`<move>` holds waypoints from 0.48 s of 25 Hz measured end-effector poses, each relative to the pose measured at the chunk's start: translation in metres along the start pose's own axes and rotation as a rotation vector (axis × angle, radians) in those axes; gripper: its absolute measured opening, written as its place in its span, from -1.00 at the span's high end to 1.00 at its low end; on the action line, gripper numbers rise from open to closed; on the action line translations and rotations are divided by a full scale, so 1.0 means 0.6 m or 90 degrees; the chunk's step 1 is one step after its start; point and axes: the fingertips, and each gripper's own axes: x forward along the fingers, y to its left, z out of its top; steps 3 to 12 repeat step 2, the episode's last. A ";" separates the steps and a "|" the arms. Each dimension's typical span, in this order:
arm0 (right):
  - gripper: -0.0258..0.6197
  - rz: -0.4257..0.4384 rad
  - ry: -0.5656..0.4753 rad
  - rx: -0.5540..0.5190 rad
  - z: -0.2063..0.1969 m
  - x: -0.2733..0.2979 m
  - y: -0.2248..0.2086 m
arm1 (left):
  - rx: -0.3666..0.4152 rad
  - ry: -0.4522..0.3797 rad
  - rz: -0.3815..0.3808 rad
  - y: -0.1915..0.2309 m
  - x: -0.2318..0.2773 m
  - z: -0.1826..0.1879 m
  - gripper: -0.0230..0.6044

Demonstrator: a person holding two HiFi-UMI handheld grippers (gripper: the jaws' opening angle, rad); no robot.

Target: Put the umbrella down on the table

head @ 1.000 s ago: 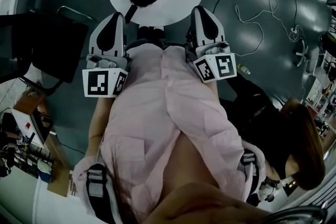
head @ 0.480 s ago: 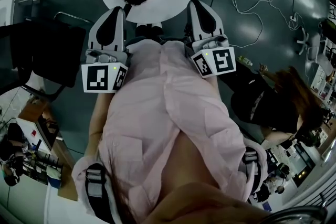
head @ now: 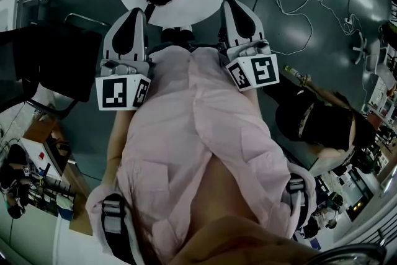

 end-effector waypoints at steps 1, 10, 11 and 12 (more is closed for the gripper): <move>0.83 0.000 0.000 0.000 0.000 0.000 -0.001 | 0.000 -0.001 0.001 0.000 0.000 0.000 0.87; 0.83 0.000 0.000 0.000 -0.001 0.000 -0.003 | 0.000 -0.001 0.003 0.000 0.001 0.000 0.87; 0.83 0.000 0.000 0.000 -0.001 0.000 -0.003 | 0.000 -0.001 0.003 0.000 0.001 0.000 0.87; 0.83 0.000 0.000 0.000 -0.001 0.000 -0.003 | 0.000 -0.001 0.003 0.000 0.001 0.000 0.87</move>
